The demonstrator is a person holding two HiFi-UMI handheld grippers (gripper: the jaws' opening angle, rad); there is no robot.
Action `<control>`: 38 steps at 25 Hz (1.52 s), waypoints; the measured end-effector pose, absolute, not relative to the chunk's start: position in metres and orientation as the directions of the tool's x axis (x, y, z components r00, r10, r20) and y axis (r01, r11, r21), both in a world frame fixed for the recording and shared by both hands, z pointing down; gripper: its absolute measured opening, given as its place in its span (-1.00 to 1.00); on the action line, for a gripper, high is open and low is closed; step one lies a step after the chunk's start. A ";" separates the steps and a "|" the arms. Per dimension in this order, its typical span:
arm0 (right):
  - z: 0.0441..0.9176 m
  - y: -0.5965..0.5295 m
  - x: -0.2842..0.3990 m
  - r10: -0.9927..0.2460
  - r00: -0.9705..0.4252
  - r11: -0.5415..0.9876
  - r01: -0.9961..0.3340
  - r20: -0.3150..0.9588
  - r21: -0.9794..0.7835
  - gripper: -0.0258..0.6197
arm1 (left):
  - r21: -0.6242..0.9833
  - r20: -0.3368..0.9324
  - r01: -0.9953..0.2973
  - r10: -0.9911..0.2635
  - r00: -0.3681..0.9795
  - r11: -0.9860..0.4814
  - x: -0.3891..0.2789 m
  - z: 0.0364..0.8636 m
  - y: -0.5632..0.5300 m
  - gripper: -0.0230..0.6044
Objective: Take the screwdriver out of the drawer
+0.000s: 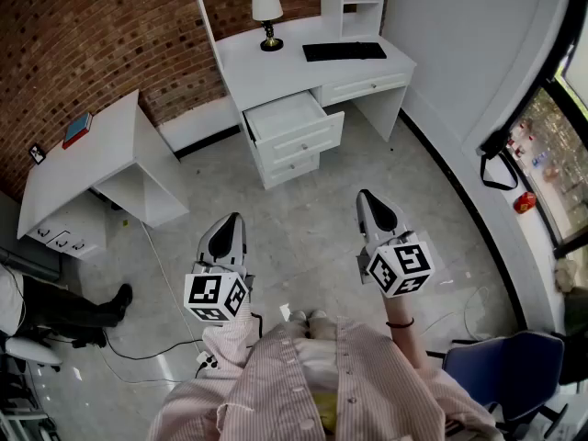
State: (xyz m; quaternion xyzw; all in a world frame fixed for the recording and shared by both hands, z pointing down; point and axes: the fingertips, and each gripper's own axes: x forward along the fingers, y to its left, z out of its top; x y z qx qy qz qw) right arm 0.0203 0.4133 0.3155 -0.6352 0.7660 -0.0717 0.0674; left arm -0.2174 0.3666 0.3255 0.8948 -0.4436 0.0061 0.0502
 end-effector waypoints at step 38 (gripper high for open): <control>0.369 0.241 0.088 -0.969 -0.244 0.225 -0.935 0.038 -0.274 -0.59 | 0.153 0.122 -0.805 -0.797 0.591 -0.574 -0.145 0.369 0.194 -0.93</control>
